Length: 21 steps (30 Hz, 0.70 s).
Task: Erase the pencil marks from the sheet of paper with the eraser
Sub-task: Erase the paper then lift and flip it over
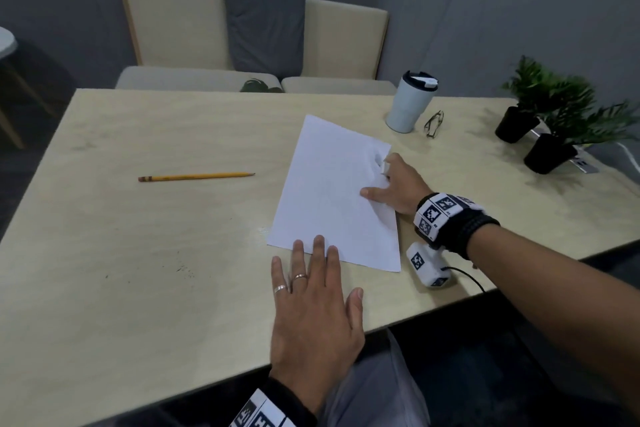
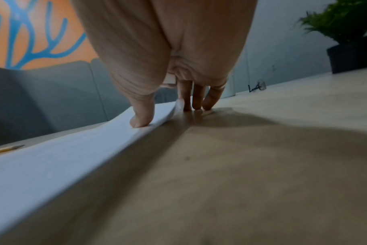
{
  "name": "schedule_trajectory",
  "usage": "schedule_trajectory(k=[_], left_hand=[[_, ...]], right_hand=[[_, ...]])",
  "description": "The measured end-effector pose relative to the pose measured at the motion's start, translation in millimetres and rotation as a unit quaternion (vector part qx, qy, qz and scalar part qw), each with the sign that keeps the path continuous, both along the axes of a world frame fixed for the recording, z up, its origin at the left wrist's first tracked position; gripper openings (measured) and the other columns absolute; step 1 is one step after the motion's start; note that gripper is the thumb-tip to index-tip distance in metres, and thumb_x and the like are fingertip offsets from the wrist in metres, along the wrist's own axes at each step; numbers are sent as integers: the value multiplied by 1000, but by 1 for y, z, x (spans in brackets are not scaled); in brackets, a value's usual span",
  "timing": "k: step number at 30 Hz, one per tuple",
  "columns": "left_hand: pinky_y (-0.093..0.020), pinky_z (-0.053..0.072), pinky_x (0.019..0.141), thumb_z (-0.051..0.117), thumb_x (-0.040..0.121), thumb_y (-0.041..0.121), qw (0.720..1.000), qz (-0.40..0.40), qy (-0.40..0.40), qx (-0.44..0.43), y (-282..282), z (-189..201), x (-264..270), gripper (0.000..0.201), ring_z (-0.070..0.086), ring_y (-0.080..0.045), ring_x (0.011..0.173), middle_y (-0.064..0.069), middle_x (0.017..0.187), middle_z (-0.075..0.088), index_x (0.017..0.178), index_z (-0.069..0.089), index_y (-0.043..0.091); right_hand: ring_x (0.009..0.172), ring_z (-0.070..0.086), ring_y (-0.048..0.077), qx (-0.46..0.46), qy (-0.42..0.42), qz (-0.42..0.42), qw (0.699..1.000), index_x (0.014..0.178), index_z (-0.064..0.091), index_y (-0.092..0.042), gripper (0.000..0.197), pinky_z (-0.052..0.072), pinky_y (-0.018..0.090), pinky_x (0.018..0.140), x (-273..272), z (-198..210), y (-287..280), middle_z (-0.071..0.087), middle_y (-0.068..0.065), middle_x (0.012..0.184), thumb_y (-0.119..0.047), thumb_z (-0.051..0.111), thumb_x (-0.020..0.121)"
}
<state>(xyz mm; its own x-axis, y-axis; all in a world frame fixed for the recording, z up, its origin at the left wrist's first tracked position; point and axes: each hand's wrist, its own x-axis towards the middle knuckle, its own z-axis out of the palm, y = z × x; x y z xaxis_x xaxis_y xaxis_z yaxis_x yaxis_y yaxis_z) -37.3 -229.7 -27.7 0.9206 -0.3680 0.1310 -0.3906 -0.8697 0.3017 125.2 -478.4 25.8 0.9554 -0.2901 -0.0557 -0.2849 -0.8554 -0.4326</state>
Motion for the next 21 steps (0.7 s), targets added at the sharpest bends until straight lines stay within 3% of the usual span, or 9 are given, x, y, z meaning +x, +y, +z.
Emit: schedule_trajectory(k=[2, 4, 6, 8, 11, 15, 17, 19, 21], left_hand=[[-63, 19, 126, 31, 105, 55, 1000, 8, 6, -4, 0, 1, 0, 72, 21, -38, 159, -15, 170, 29, 159, 42, 8], [-62, 21, 126, 33, 104, 55, 1000, 14, 7, -6, 1, 2, -1, 73, 25, -40, 158, -18, 169, 30, 158, 43, 7], [-62, 22, 126, 35, 103, 55, 1000, 17, 8, -8, 1, 3, -2, 72, 28, -41, 156, -19, 168, 30, 157, 43, 8], [-63, 20, 126, 36, 102, 54, 1000, 14, 8, -16, 0, 4, -3, 71, 26, -40, 156, -19, 168, 29, 157, 42, 9], [-64, 14, 127, 36, 102, 53, 999, -1, 7, -36, -8, 6, -5, 69, 20, -38, 159, -18, 170, 26, 157, 40, 10], [-61, 5, 128, 37, 102, 50, 997, -50, 14, -52, -42, 8, -12, 68, 13, -34, 161, -15, 173, 20, 158, 39, 11], [-60, 9, 129, 36, 104, 47, 995, -91, 11, -39, -62, 9, -16, 69, 15, -35, 161, -17, 173, 20, 160, 36, 7], [-57, 10, 130, 36, 106, 45, 989, -142, 4, -27, -79, 8, -19, 73, 11, -34, 162, -16, 175, 12, 166, 21, 5], [-53, 4, 131, 38, 108, 46, 979, -204, 20, -18, -91, 8, -21, 79, -3, -32, 163, -10, 176, -4, 169, 1, 13]], right_hand=[[104, 53, 23, 37, -11, -35, 999, 123, 44, -10, 68, 39, 21, 69, 2, -1, -3, 53, 2, 116, -30, 94, 81], [105, 66, 28, 117, -23, -96, 988, 119, 53, -4, 70, 56, 37, 83, 2, 3, -4, 65, 7, 116, -27, 99, 72], [92, 74, 28, 222, -97, -134, 961, 107, 62, -4, 50, 63, 43, 81, -3, 15, -6, 74, 11, 107, -17, 97, 75], [82, 74, 18, 283, -218, -155, 921, 94, 60, -15, 32, 63, 40, 79, -10, 34, -9, 75, 5, 101, -7, 89, 85], [71, 64, -1, 283, -347, -133, 884, 86, 40, -24, 46, 57, 31, 74, -20, 57, -12, 62, -5, 87, -6, 82, 91], [67, 51, -3, 250, -403, -53, 879, 90, 44, -24, 36, 47, 19, 67, -41, 66, -5, 53, -2, 85, -8, 75, 96], [64, 52, -8, 235, -435, -32, 869, 88, 40, -28, 41, 43, 10, 66, -54, 67, -1, 50, -10, 79, -3, 71, 99], [68, 49, -5, 239, -454, -28, 858, 89, 40, -28, 38, 44, 14, 69, -65, 66, -3, 48, -8, 80, -8, 70, 100], [73, 47, -1, 227, -501, -61, 833, 93, 39, -28, 34, 46, 20, 73, -77, 67, -8, 47, -5, 84, -14, 69, 101]])
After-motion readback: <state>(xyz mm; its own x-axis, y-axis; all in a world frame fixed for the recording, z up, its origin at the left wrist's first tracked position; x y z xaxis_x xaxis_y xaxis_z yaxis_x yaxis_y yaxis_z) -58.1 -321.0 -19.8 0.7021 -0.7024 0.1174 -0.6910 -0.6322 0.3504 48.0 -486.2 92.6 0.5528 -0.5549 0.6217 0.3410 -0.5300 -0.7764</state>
